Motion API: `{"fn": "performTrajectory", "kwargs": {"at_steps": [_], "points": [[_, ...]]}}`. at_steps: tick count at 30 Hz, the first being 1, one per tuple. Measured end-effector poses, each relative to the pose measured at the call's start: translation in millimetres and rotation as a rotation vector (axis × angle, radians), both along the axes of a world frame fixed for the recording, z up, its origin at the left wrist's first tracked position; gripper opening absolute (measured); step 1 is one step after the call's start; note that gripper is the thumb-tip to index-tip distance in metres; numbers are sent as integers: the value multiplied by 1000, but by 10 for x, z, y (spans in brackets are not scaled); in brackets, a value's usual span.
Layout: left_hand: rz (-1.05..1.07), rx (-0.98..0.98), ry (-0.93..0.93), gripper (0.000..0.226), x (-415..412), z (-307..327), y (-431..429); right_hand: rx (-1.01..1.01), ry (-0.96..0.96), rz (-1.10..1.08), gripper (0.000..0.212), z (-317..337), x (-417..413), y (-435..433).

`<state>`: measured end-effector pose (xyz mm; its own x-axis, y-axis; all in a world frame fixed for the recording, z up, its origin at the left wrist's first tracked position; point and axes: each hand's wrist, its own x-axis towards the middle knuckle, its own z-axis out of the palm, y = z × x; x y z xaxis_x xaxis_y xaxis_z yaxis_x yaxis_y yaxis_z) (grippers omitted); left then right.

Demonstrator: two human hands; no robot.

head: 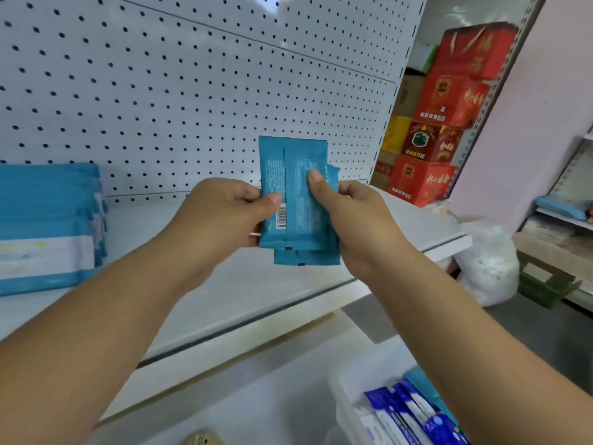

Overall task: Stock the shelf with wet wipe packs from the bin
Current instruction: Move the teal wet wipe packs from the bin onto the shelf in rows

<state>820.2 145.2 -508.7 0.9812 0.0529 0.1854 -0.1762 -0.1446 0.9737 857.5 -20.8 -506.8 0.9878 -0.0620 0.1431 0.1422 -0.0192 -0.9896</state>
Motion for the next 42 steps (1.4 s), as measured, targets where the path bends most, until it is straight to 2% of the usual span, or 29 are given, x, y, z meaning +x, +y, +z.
{"fn": "performTrajectory", "kwargs": {"at_steps": [9, 13, 14, 16, 20, 22, 24, 27, 30, 33, 35, 39, 42], "points": [[317, -197, -89, 16, -188, 193, 1223, 156, 70, 260, 38, 288, 44, 1362], [410, -328, -135, 19, -357, 248, 1671, 270, 54, 279, 37, 312, 21, 1893], [438, -363, -147, 19, -402, 240, 1769, 315, 61, 286, 30, 271, -4, 2010], [461, -455, -151, 19, -493, 209, 1938, 398, 87, 306, 20, 140, -49, 2221], [408, -737, -146, 22, -702, 111, 2176, 496, 204, 344, 28, -66, -114, 2496], [459, -760, -162, 19, -774, 49, 2273, 554, 245, 342, 30, -95, -151, 2551], [573, -697, -173, 18, -821, -2, 2345, 573, 242, 328, 25, -109, -205, 2582], [678, -529, -193, 20, -870, -46, 2383, 529, 168, 352, 23, -88, -305, 2628], [577, -483, -222, 19, -917, -20, 2293, 401, -2, 434, 21, 3, -458, 2692], [419, -587, -239, 28, -949, 28, 2217, 163, -211, 507, 11, 51, -618, 2745], [398, -621, -250, 36, -976, 25, 2231, 71, -299, 544, 12, 62, -668, 2769], [506, -635, -283, 26, -1008, -41, 2329, 111, -313, 630, 16, 89, -730, 2782], [501, -715, -311, 27, -1027, -28, 2375, 102, -376, 445, 16, 60, -686, 2784]]}}
